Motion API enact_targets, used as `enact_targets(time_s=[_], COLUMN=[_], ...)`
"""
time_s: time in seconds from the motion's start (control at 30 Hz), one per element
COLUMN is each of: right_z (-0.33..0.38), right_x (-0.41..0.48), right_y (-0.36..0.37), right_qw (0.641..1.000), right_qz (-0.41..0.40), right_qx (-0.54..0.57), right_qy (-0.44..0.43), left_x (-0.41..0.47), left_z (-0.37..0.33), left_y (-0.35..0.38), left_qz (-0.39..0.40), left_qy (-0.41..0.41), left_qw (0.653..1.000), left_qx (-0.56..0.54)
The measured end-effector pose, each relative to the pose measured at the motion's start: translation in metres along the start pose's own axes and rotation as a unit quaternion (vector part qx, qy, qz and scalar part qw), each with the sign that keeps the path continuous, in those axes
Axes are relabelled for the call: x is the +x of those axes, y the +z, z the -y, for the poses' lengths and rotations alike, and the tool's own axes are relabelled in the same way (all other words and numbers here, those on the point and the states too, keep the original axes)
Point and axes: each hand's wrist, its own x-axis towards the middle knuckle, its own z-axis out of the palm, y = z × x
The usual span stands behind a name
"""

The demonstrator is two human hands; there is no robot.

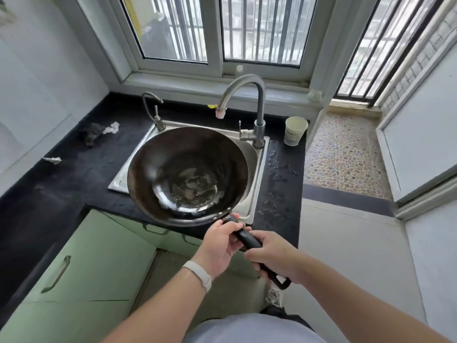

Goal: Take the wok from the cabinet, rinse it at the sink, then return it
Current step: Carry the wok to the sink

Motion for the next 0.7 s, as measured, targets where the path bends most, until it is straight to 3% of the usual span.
enact_targets(time_s=[0.2,0.4,0.7], right_z=[0.012,0.023,0.037], right_x=[0.032,0.054,0.090], right_y=[-0.068,-0.091,-0.091], right_qw=[0.998,0.993,0.994], right_qz=[0.059,0.105,0.094], right_qx=[-0.034,-0.050,-0.047], right_qy=[-0.008,-0.008,0.019], left_x=[0.039,0.058,0.094], left_z=[-0.001,-0.008,-0.026], left_y=[0.041,0.050,0.032], left_qz=[-0.035,-0.067,-0.061], left_qy=[0.020,0.020,-0.010], left_qw=[0.999,0.996,0.996], left_qx=[-0.026,-0.062,-0.063])
